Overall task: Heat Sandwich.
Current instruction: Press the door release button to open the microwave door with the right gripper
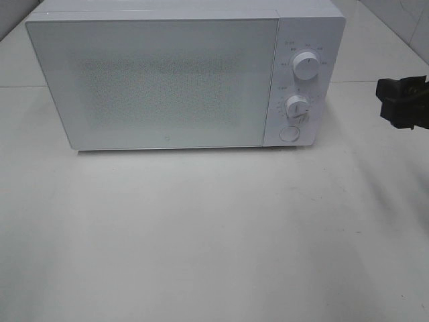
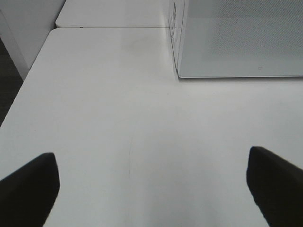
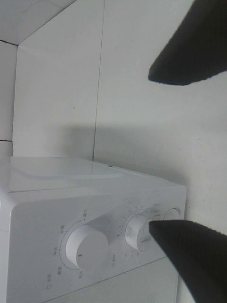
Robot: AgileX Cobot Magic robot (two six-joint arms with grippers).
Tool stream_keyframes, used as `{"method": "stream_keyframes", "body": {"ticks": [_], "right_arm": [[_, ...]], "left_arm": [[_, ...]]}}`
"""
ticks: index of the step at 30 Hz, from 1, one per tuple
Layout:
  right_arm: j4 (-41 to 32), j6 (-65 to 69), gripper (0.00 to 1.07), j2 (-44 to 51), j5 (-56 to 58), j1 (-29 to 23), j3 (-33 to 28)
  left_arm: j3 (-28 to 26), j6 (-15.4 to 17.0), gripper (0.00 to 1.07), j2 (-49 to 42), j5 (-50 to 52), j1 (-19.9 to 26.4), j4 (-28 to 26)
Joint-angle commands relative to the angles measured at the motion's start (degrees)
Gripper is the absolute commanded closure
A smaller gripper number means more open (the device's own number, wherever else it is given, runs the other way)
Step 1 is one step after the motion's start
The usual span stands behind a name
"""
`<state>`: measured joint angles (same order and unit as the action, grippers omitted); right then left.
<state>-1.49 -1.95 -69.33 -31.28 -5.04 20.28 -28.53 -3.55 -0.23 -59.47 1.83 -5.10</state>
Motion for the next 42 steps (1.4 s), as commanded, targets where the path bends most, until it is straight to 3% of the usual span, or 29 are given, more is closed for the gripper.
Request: {"method": "stream_keyframes", "body": {"ticks": [1,7,12,28,37,42], "right_arm": [[-3.4,-1.2,0.31,-1.8,-6.4,-0.4,-1.6],[-9.3,-7.0,0.31,-5.3,-11.9,-5.5,-3.0],[-19.5,-12.0,0.31,-11.7,-18.9,-14.2,-3.0],[-39.9,-12.5,0.31,-25.4,-32.1,-33.6,-2.9],[-47.7,-12.7,0.31,-29.7,-33.3,-41.3,-1.1],[-48.8,-12.7,0.31,-30.3,-33.1,-42.5,-0.2]], "left_arm": [[0.2,0.1,0.05,-1.4,0.1,0.2,-0.2],[0.2,0.1,0.05,-1.4,0.1,0.2,-0.2],[0.2,0.1,0.05,-1.4,0.1,0.2,-0.2],[0.2,0.1,0.05,-1.4,0.1,0.2,-0.2],[0.2,0.1,0.05,-1.4,0.1,0.2,-0.2],[0.2,0.1,0.05,-1.4,0.1,0.2,-0.2]]}}
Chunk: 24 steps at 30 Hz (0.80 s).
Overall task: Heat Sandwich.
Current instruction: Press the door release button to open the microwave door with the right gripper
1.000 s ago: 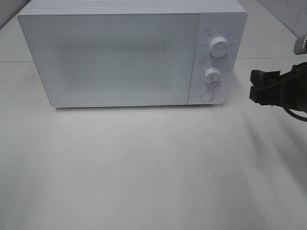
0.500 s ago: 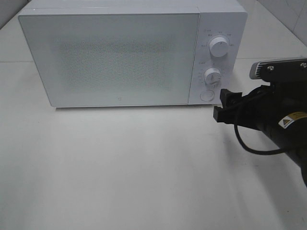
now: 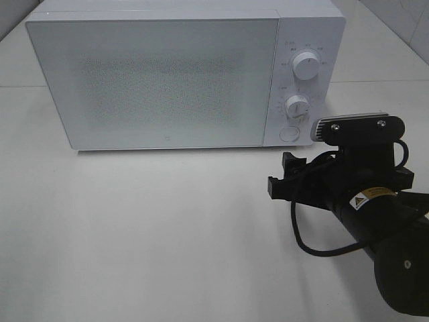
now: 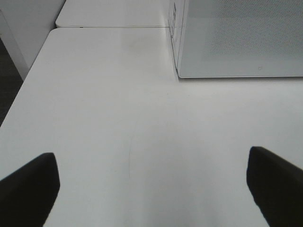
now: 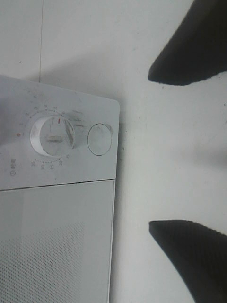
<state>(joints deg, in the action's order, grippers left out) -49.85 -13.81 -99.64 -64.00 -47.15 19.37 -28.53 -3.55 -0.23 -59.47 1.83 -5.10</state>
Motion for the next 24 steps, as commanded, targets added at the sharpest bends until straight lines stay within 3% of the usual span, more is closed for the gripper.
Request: {"method": "stream_keyframes", "body": {"ticks": [1,7,12,24], "right_arm": [[-0.5,-0.8,0.31,0.0,-0.4,-0.3,0.7],[-0.5,-0.2,0.31,0.0,0.5,-0.3,0.7],[-0.5,8.4,0.31,0.0,0.5,-0.3,0.7],[-0.5,47.8,0.31,0.0,0.4,-0.3,0.7]], "left_arm": [[0.2,0.1,0.05,-1.4,0.1,0.2,-0.2],[0.2,0.1,0.05,-1.4,0.1,0.2,-0.2],[0.2,0.1,0.05,-1.4,0.1,0.2,-0.2],[0.2,0.1,0.05,-1.4,0.1,0.2,-0.2]]}}
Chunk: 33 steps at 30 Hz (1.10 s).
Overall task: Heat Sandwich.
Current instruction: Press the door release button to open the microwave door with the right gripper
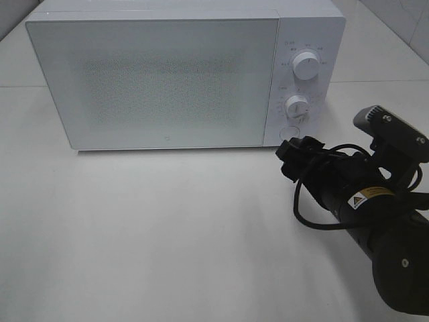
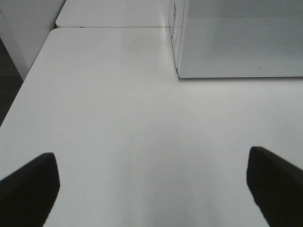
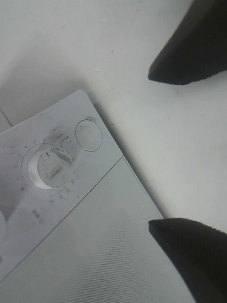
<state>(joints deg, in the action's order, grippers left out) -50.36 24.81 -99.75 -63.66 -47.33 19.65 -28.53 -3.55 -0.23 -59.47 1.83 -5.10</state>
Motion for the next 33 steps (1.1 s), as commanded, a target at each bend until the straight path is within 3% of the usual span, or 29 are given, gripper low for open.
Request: {"method": "stream_keyframes", "body": {"ticks": [1,9,16,20,21,22,25,26,27,33], "right_arm": [[0.1,12.6,0.31,0.1,0.1,-0.2,0.4],[0.1,35.6,0.32,0.1,0.1,-0.1,0.4],[0.1,48.8,0.40,0.1,0.1,-0.1,0.4],[0.1,54.3,0.61,0.1,0.1,-0.1,0.4],[0.1,54.3,0.61,0.1,0.1,-0.1,0.4],[0.1,55.3,0.74,0.1,0.1,-0.1,0.4],[0.1,54.9,0.95,0.1,0.5,-0.1,0.4],[0.1,54.9,0.95,0.1,0.5,-0.1,0.4],[0.1,54.9,1.07,0.1,0.5,-0.1,0.4],[0.1,54.9,1.07,0.1,0.5,-0.1,0.4]], "left_arm": [[0.2,0.1,0.05,-1.4,0.1,0.2,-0.2],[0.2,0.1,0.05,-1.4,0.1,0.2,-0.2],[0.2,0.1,0.05,-1.4,0.1,0.2,-0.2],[0.2,0.1,0.05,-1.4,0.1,0.2,-0.2],[0.2,0.1,0.05,-1.4,0.1,0.2,-0.2],[0.2,0.1,0.05,-1.4,0.1,0.2,-0.2],[0.2,0.1,0.05,-1.4,0.1,0.2,-0.2],[0.2,0.1,0.05,-1.4,0.1,0.2,-0.2],[0.2,0.1,0.05,-1.4,0.1,0.2,-0.2],[0.2,0.1,0.05,-1.4,0.1,0.2,-0.2]]}}
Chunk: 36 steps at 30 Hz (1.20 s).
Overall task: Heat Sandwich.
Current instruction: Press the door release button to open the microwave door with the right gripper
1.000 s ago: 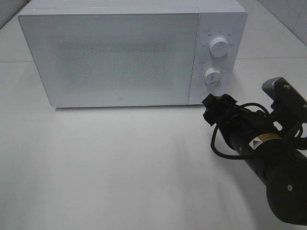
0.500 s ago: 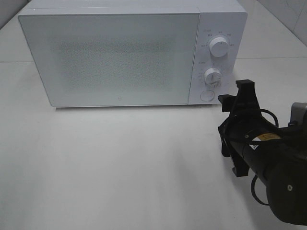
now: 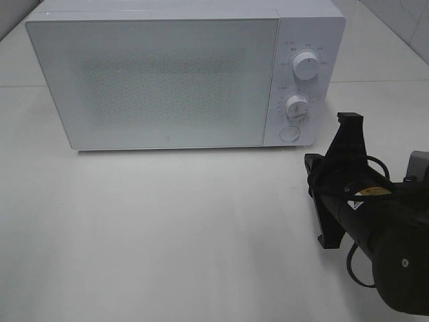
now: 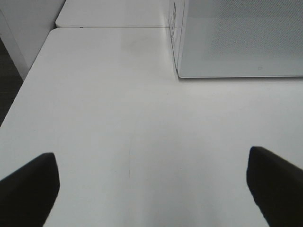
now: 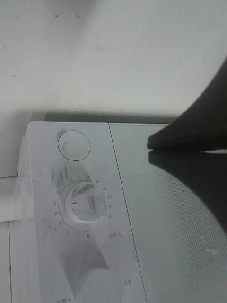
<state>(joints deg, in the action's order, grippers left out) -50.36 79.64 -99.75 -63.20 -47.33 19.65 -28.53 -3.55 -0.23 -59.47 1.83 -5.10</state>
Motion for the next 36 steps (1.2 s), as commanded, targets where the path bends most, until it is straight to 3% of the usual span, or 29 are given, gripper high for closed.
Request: {"method": "stream_keyframes", "body": {"ticks": [1,8,14,26,36], "right_arm": [[0.1,0.1,1.07,0.1,0.2,0.0,0.4],[0.2,0.0,1.07,0.1,3.8,0.2,0.4],[7.0,-0.5,1.07,0.1,7.6,6.0,1.4],[16.7,-4.8,1.07,-0.5,15.9,16.8,8.9],[20.7,-2.7,1.07,-9.2,16.2,19.2,16.2]], "left_arm": [[0.2,0.1,0.05,-1.4,0.1,0.2,-0.2],[0.2,0.1,0.05,-1.4,0.1,0.2,-0.2],[0.2,0.1,0.05,-1.4,0.1,0.2,-0.2],[0.2,0.1,0.05,-1.4,0.1,0.2,-0.2],[0.2,0.1,0.05,-1.4,0.1,0.2,-0.2]]}}
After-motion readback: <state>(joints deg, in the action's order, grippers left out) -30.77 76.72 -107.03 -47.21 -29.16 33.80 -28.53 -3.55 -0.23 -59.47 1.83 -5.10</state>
